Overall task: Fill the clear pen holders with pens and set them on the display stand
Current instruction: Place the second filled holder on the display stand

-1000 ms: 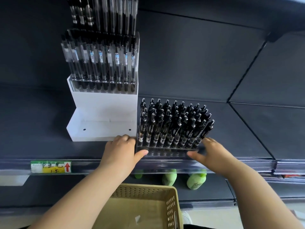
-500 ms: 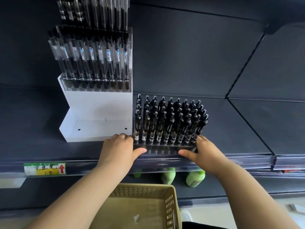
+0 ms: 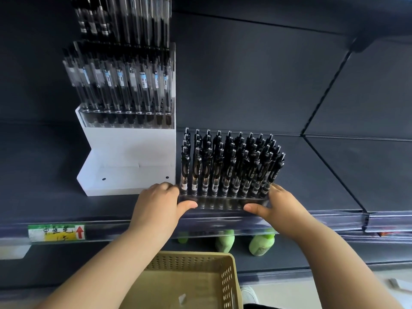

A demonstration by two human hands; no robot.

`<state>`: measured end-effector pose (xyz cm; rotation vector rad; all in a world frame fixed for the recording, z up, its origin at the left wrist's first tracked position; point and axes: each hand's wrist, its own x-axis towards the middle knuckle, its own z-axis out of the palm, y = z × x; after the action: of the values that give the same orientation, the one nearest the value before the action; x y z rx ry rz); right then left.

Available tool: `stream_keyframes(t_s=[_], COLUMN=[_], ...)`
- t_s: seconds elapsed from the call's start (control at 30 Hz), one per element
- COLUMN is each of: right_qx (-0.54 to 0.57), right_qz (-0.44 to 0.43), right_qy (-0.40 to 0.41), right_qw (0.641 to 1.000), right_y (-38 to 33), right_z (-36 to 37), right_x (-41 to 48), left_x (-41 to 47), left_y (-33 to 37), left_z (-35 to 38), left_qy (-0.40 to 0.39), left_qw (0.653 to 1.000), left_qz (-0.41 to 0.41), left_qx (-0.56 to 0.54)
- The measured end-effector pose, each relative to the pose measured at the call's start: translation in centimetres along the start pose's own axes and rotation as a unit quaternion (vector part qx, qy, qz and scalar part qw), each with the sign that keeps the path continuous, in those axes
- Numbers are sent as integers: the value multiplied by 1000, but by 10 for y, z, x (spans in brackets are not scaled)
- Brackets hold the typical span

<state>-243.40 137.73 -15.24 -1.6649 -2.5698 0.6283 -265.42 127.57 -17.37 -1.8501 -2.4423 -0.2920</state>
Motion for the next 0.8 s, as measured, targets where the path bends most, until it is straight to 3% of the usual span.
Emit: stream_keyframes(t_s=[0.4,0.8], right_qx=[-87,-130], right_qz=[-20,-89], right_qy=[52,66], right_qw=[995,985], right_y=[-29,-104], right_z=[-31,-31], right_x=[-18,-5], left_x=[-12,-25], left_y=[-14,-74], left_z=[-37,-77], left_qy=[112,115], left_qw=[990,989], left_qz=[2,-74], left_qx=[-87,-63])
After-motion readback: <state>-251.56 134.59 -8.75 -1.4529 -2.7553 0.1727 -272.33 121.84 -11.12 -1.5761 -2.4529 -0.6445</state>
